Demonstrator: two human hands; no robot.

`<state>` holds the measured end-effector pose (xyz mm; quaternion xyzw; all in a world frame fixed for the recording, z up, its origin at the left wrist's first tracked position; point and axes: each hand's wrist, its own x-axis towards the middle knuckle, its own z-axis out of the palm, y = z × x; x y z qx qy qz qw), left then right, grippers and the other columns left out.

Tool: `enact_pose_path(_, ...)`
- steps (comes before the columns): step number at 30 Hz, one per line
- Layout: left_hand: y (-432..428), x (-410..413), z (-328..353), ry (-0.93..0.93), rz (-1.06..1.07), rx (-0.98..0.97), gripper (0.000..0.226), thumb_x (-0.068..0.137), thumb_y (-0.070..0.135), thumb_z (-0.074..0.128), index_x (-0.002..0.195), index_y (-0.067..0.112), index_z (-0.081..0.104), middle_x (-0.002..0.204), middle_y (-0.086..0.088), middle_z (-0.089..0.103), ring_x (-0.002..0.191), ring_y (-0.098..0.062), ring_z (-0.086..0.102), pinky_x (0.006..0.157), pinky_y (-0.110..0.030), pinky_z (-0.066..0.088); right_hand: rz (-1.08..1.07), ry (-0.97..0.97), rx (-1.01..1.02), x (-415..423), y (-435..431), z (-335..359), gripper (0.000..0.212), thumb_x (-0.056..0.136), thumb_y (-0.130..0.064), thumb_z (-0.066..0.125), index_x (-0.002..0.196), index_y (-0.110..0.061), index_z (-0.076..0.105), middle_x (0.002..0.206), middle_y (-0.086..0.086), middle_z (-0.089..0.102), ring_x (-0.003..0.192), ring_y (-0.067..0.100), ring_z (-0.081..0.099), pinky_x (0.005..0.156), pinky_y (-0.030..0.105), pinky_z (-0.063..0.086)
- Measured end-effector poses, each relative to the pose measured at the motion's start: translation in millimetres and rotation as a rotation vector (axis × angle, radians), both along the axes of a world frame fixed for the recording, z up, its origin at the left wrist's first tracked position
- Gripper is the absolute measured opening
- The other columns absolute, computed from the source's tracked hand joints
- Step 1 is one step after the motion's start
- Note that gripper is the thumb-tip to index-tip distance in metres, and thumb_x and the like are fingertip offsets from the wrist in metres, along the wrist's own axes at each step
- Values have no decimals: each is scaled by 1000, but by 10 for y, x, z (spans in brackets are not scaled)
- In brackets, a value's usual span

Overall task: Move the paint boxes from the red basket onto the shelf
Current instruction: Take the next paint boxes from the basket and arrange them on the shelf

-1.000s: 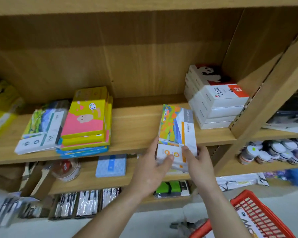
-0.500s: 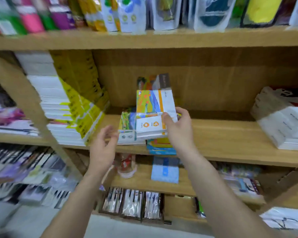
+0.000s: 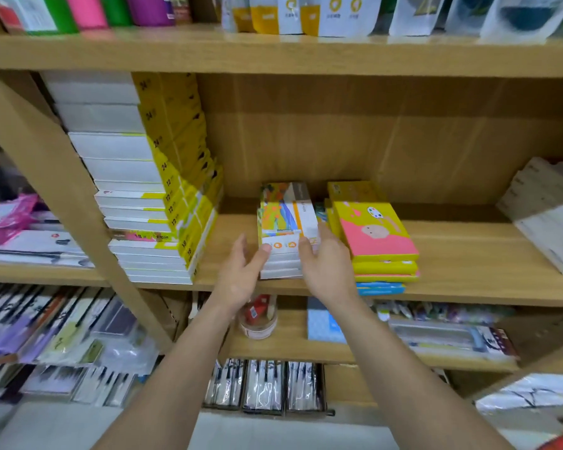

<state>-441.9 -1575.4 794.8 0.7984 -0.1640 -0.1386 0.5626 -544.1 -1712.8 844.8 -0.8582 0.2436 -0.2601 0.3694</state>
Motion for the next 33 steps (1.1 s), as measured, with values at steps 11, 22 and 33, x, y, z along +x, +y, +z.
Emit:
enact_pose_path(11, -578, 41, -80, -14, -85, 22, 43, 95, 53, 47, 138, 49, 49, 94, 52, 62, 88, 22, 60, 74, -21, 45, -208, 83, -340, -913, -822, -496, 90, 74, -74, 64, 151, -35, 36, 162, 11, 15, 138, 39, 26, 105, 56, 37)
enact_pose_path(22, -1925, -569, 1, -149, -262, 116, 48, 102, 53, 44, 147, 40, 42, 122, 18, 67, 107, -16, 63, 81, -29, 42, -404, 283, -445, -1438, -2226, -618, 116, 65, -86, 56, 158, -33, 13, 167, 13, 2, 148, 52, 7, 110, 70, 22)
enact_pose_path(33, -3207, -1293, 10, -160, -395, 121, 57, 102, 54, 46, 151, 29, 37, 137, 10, 62, 127, -23, 58, 93, -29, 42, -427, 231, -448, -2114, -3176, -640, 102, 88, -53, 64, 160, -13, 3, 168, 15, -4, 154, 33, 0, 117, 51, 33)
